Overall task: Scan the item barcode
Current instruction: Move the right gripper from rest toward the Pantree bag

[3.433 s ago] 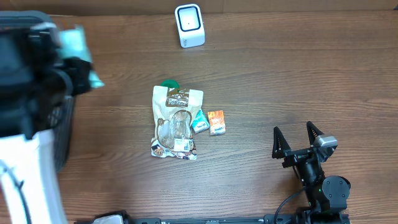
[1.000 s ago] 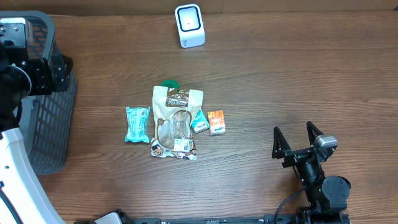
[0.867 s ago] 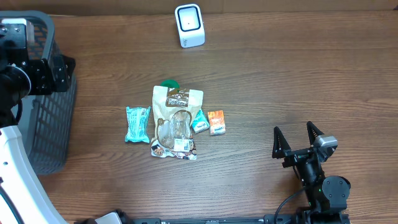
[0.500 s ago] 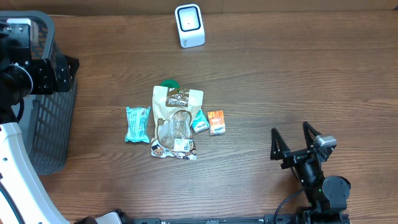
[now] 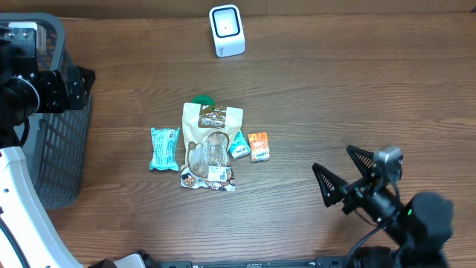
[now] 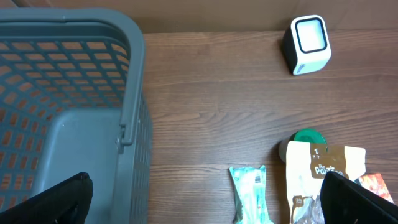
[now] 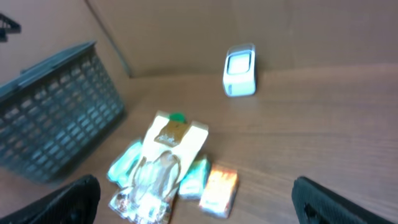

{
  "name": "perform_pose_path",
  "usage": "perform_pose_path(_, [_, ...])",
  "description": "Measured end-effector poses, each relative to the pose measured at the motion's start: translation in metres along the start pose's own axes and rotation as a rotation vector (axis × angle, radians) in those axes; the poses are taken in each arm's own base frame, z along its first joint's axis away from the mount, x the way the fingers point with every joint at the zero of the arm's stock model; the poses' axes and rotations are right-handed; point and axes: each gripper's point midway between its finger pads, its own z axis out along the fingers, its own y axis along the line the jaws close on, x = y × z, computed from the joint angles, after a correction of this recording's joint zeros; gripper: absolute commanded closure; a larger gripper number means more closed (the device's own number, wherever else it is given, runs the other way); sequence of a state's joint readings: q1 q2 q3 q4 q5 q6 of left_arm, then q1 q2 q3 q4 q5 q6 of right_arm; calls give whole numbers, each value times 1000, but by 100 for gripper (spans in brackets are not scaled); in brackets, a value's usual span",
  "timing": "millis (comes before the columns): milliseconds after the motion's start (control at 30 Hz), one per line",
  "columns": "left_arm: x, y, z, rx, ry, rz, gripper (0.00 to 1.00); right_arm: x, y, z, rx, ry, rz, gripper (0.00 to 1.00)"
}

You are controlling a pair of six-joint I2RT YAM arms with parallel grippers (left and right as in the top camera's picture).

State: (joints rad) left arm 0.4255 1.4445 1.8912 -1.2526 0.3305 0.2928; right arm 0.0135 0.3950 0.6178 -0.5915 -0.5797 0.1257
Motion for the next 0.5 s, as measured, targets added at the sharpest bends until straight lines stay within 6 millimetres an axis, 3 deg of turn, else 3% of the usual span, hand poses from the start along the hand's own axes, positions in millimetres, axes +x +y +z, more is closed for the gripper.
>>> perform_pose_path(233, [0, 0, 0, 0, 1, 0, 1, -16, 2, 16, 3, 294, 142, 0])
perform_pose_path(367, [0, 0, 0, 0, 1, 0, 0, -8, 11, 45, -62, 453, 182, 0])
perform_pose_path(500, [0, 0, 0, 0, 1, 0, 0, 5, 42, 83, -185, 578, 134, 0])
